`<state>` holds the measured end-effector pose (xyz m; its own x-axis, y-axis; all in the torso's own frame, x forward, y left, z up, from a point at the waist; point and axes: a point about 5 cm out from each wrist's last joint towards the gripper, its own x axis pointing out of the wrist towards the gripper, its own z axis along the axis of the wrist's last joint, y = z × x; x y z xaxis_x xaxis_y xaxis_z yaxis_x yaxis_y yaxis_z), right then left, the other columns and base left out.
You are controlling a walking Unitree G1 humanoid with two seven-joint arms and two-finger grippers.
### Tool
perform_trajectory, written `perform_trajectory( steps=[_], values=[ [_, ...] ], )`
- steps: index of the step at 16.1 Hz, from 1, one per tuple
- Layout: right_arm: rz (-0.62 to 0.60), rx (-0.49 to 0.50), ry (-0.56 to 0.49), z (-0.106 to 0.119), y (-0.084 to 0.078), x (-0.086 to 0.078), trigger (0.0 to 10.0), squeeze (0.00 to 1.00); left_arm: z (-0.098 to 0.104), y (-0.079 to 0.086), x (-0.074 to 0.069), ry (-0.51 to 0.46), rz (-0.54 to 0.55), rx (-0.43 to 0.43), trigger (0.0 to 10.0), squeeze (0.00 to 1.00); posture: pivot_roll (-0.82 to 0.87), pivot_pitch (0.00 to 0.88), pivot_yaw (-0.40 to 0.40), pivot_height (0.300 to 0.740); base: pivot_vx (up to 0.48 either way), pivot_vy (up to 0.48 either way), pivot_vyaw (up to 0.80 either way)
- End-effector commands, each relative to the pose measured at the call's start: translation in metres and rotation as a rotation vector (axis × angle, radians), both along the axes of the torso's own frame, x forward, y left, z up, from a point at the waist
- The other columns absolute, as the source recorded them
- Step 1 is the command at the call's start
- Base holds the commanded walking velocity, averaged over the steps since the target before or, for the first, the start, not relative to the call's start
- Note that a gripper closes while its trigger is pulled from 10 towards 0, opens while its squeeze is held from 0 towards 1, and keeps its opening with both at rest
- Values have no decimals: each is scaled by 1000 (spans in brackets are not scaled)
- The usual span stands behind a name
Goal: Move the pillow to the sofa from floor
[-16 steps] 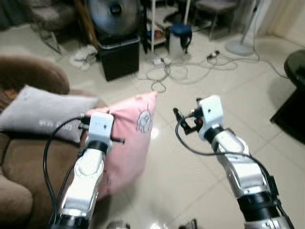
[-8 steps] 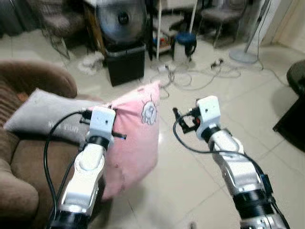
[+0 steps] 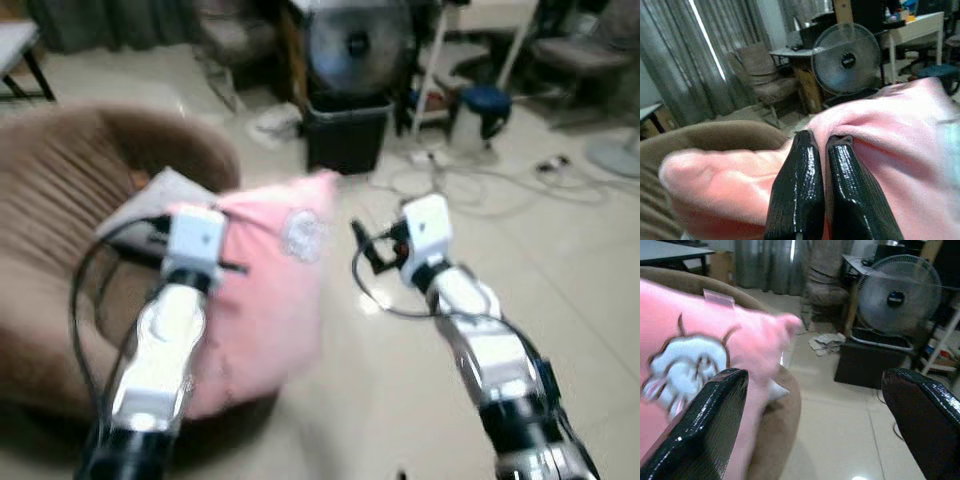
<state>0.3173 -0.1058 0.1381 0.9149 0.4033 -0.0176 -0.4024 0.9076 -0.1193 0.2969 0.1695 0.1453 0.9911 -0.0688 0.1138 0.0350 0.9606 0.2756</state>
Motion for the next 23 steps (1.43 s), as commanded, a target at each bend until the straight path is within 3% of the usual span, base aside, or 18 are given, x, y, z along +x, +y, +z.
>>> perform_trajectory(
  steps=[1, 8, 11, 13, 15, 20, 23],
  values=[
    [-18, -18, -5, -1, -10, 0, 10000, 0, 11, -12, 2, -50, -38, -13, 10000, 0, 142, 0, -7, 740, 394, 0, 800],
    [82, -36, 11, -6, 1, -4, 10000, 0, 9, -3, 1, -40, 13, -7, 10000, 0, 155, 0, -14, 740, 396, 0, 800],
    [77, 3, 20, -5, 1, -4, 10000, 0, 7, -3, 2, -25, 12, -34, 10000, 0, 156, 0, -14, 740, 0, 0, 0],
    [81, -5, 20, -5, 1, -3, 10000, 0, 0, -32, 3, 1, -241, -69, 10000, 0, 158, 0, -18, 740, 0, 0, 0],
    [90, -9, 20, -5, 1, -4, 10000, 0, -1, -42, 5, 17, -337, -61, 10000, 0, 154, 0, -16, 740, 0, 0, 0],
    [229, -43, 6, -2, 3, -12, 10000, 0, 3, -36, 22, 39, -323, 19, 10000, 0, 131, 0, 2, 740, 0, 0, 0],
    [333, -92, 51, -9, -5, -24, 10000, 0, 6, -32, 46, 55, -312, 70, 10000, 0, 109, 0, 8, 740, 0, 0, 0]
  ],
)
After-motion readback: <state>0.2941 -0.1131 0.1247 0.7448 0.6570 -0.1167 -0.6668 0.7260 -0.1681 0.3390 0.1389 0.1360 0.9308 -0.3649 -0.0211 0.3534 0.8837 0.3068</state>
